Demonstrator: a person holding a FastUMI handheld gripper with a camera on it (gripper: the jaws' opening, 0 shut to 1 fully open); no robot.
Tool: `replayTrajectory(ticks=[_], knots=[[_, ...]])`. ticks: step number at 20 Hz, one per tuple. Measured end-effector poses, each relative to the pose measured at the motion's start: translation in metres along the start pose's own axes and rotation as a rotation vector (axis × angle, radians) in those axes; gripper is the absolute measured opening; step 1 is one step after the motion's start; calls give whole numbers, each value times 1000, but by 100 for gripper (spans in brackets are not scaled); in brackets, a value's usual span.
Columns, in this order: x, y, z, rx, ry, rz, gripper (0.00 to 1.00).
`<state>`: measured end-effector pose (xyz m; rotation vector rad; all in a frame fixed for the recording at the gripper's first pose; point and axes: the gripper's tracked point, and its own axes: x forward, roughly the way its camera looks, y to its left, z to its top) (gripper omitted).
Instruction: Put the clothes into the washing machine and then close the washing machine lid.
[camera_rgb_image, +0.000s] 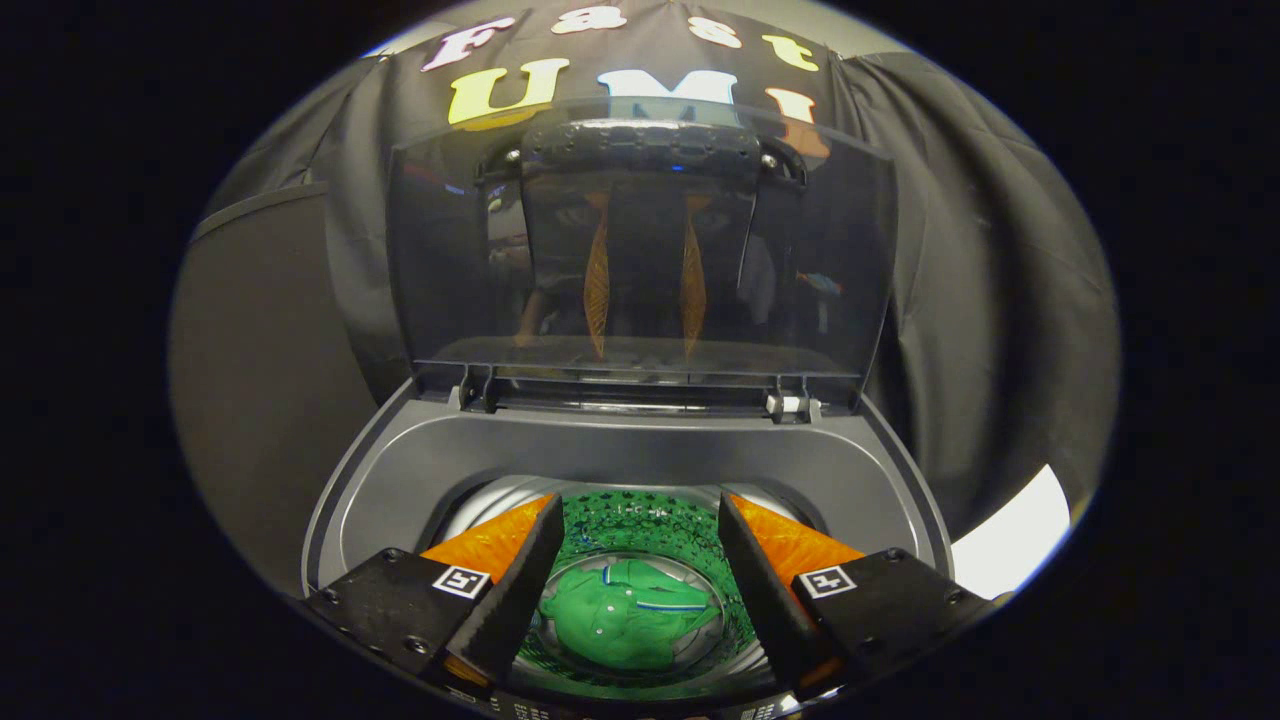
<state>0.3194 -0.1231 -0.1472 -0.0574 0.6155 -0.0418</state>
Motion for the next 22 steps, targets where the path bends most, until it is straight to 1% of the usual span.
replayTrajectory(ticks=[3, 6, 9, 13, 16, 18, 22], knots=[[-8, 4, 7, -23, -31, 13, 96], [-25, 7, 37, 7, -76, 32, 98], [-45, 7, 84, -12, -143, 34, 97], [-64, 15, 151, -7, -232, 57, 98], [-64, 14, 194, -7, -265, 62, 97], [-67, 8, 222, 24, -286, 58, 97], [-56, -4, 268, 66, -315, 44, 97]])
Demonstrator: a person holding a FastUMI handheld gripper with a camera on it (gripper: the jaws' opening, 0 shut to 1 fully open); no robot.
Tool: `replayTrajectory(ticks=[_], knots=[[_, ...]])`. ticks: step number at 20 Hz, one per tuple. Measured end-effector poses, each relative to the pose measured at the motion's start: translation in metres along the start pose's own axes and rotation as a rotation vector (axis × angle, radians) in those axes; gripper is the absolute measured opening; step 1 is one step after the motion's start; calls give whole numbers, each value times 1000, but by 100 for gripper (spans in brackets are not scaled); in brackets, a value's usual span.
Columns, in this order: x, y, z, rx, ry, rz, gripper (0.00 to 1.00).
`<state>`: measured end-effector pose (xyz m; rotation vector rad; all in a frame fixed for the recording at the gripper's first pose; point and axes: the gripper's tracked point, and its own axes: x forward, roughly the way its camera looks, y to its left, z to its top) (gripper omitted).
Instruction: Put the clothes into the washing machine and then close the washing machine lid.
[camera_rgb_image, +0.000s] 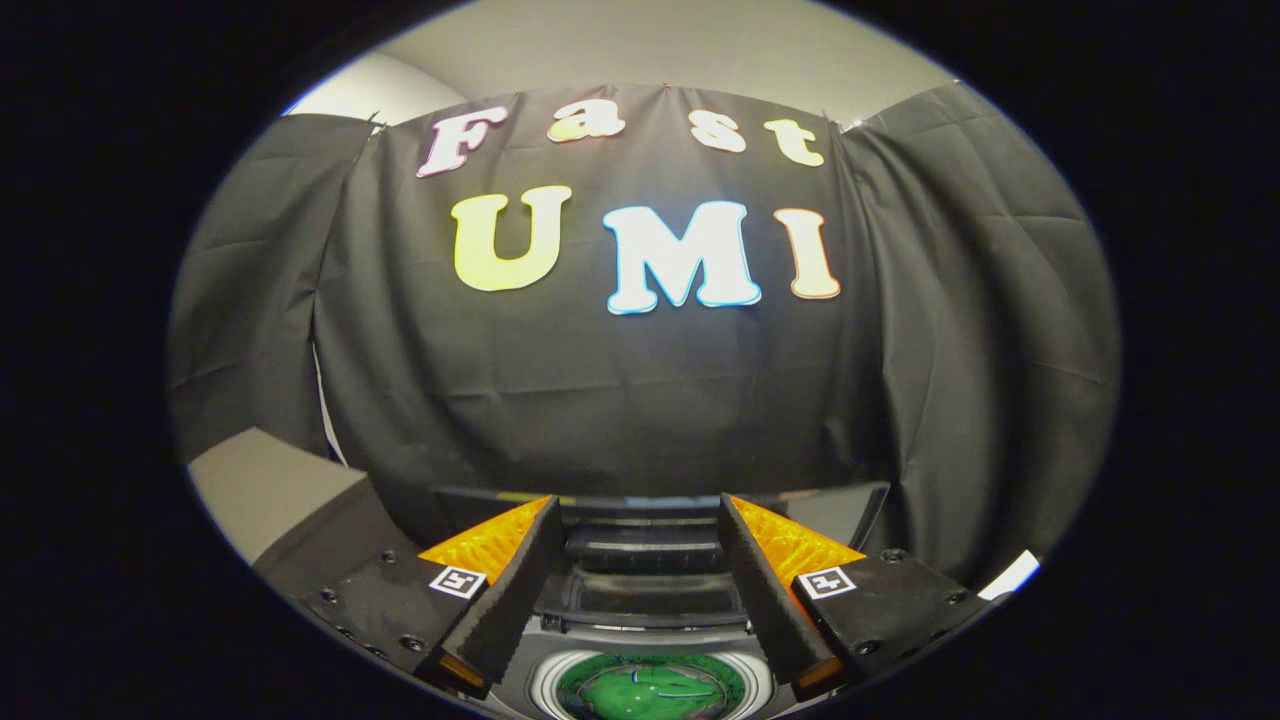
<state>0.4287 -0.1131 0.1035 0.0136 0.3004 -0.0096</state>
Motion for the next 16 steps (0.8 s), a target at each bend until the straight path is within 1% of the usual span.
replayTrajectory(ticks=[4, 7, 11, 16], knots=[[29, -2, 16, 39, 24, 5, 97], [50, 0, 19, 45, 48, 11, 97], [74, -4, 11, 29, 89, -7, 96], [92, -9, -9, 1, 149, -24, 96]])
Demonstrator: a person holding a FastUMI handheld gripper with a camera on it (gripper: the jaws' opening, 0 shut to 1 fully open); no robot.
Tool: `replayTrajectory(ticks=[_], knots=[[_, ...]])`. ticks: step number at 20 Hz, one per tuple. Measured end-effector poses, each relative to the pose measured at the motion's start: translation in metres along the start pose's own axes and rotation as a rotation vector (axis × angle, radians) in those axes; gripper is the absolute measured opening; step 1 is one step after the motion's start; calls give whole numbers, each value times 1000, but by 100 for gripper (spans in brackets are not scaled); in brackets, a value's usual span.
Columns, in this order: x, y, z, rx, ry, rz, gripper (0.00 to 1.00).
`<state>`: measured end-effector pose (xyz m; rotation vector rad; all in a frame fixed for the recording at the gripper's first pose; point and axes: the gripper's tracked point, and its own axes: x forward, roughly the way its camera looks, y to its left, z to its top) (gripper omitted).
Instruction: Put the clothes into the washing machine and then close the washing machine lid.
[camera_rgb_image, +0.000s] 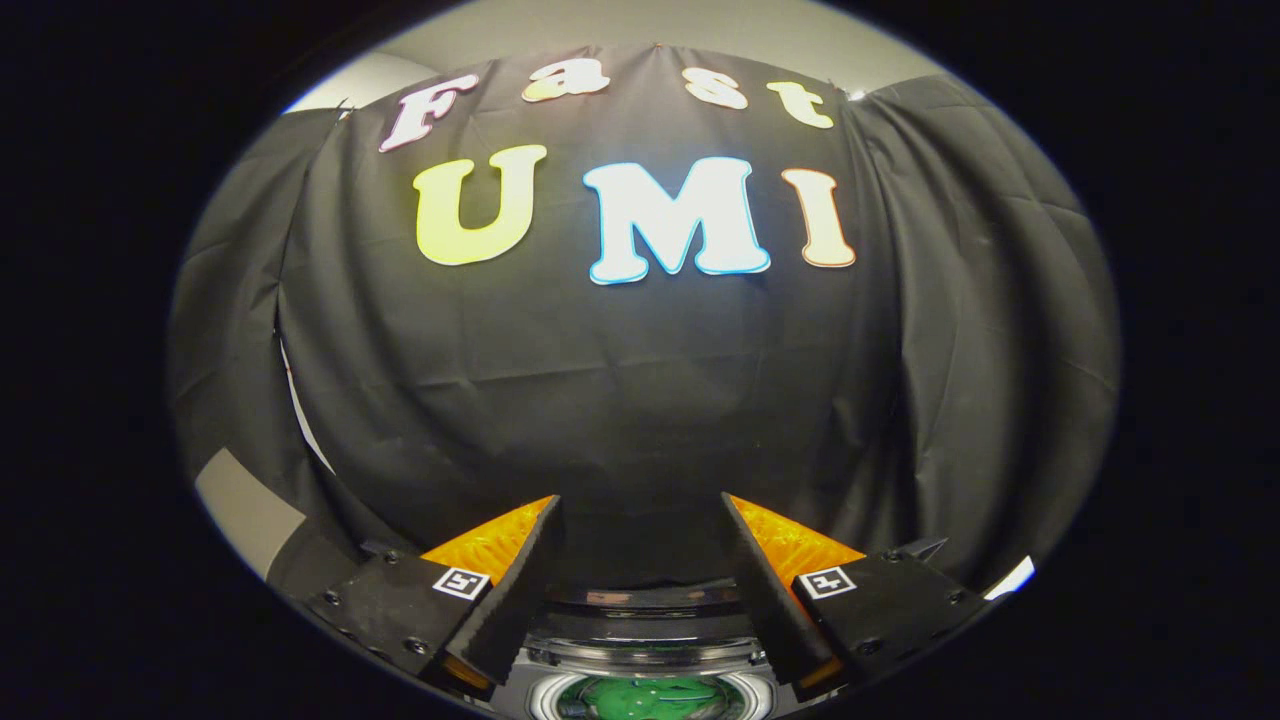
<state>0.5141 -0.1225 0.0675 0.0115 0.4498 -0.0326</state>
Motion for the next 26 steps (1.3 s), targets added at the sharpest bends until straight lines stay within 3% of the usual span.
replayTrajectory(ticks=[3, 18, 26], knots=[[7, 1, -23, 17, 80, 14, 96], [-7, 0, -17, 17, -116, 13, 97], [-35, 1, -27, 8, -141, 13, 98]])
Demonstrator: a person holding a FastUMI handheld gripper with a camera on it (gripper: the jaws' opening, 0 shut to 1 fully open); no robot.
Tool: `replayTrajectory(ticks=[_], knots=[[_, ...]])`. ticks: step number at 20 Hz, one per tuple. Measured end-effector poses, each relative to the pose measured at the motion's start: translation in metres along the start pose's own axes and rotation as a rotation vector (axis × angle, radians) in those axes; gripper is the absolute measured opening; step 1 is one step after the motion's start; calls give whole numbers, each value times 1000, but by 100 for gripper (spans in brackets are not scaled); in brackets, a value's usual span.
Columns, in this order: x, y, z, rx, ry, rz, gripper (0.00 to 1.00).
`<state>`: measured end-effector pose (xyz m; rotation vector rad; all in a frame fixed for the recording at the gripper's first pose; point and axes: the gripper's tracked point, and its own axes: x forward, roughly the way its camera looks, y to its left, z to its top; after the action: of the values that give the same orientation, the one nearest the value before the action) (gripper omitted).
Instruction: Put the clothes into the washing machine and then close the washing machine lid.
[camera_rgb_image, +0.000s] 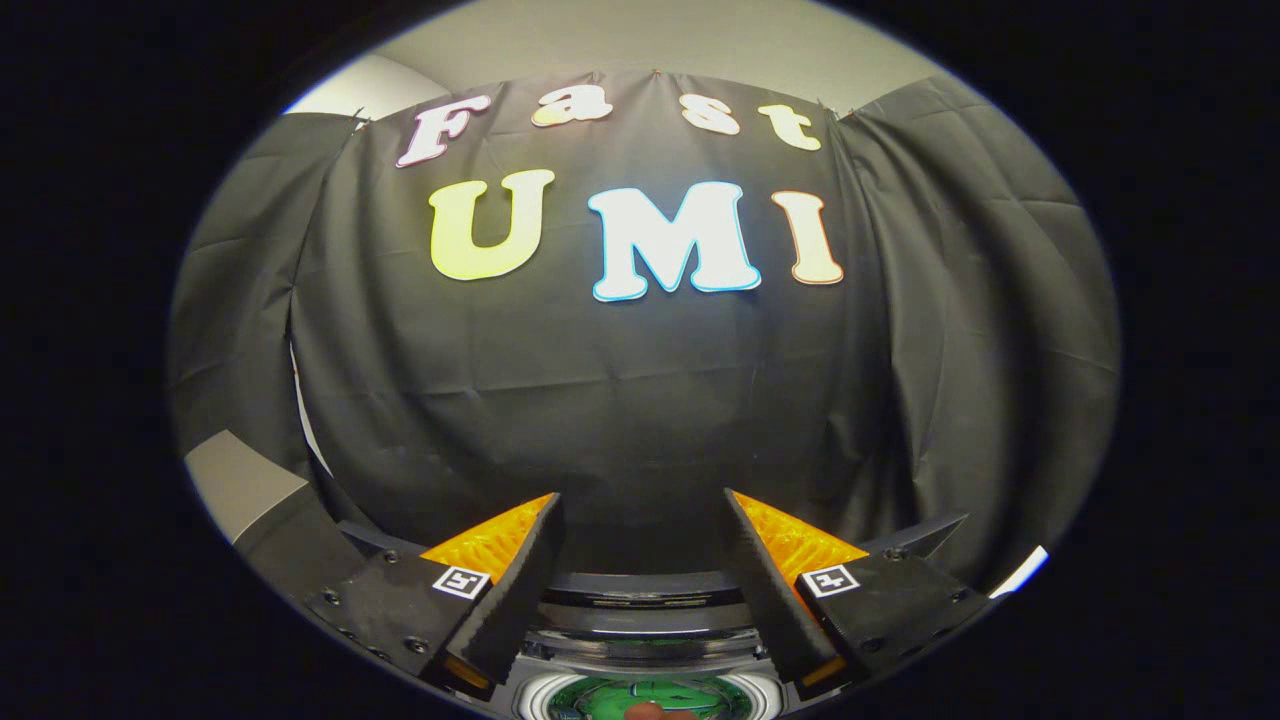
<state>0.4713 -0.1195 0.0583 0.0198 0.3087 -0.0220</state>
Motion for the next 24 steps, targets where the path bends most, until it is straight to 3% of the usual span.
replayTrajectory(ticks=[24], knots=[[-76, 3, -27, -18, -150, 22, 97]])
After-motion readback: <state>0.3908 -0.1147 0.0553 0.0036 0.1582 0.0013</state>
